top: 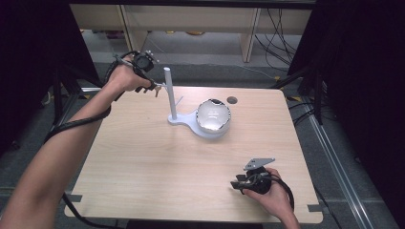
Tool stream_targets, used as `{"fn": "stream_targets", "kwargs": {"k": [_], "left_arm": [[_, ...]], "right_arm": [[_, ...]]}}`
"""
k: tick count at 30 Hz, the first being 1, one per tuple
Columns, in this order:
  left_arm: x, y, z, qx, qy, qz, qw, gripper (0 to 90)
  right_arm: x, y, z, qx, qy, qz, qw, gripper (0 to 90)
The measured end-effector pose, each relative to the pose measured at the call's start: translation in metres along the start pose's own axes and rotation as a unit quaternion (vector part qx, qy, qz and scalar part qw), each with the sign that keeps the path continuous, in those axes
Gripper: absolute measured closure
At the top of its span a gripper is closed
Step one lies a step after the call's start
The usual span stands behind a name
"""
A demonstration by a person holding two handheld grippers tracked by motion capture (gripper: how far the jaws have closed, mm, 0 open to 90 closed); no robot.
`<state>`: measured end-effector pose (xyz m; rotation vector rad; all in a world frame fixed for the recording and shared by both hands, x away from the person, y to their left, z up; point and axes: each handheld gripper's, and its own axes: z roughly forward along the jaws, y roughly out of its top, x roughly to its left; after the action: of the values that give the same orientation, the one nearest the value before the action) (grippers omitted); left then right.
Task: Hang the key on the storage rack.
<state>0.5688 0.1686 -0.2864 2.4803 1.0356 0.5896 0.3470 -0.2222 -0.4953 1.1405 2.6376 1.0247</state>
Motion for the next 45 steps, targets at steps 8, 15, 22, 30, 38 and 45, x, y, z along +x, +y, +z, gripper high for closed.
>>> {"fn": "stream_targets", "kwargs": {"k": [8, 15, 22, 30, 38, 45], "left_arm": [[0.001, 0.005, -0.001, 0.006, -0.003, -0.003, 1.0, 66.7], [0.006, 0.007, 0.0, 0.011, -0.009, -0.011, 0.9998, 66.6], [0.006, 0.01, 0.0, 0.017, -0.008, -0.012, 0.9998, 66.5], [0.009, 0.011, 0.001, 0.022, 0.0, -0.01, 0.9997, 67.9], [0.008, 0.012, -0.006, 0.004, 0.008, -0.011, 0.9999, 68.2], [0.01, 0.002, -0.012, -0.005, 0.012, -0.019, 0.9997, 64.4]], "right_arm": [[-0.003, -0.001, 0.001, -0.01, -0.006, -0.02, 0.9997, 61.1], [-0.002, 0.0, 0.001, -0.005, -0.003, -0.008, 1.0, 61.0], [-0.002, 0.0, 0.001, -0.003, -0.007, -0.009, 0.9999, 61.0], [-0.003, -0.001, 0.001, -0.007, -0.009, -0.015, 0.9998, 61.0], [-0.004, -0.001, 0.001, -0.01, -0.009, -0.021, 0.9997, 61.0], [-0.003, -0.001, 0.001, -0.01, -0.01, -0.02, 0.9997, 60.9]]}}
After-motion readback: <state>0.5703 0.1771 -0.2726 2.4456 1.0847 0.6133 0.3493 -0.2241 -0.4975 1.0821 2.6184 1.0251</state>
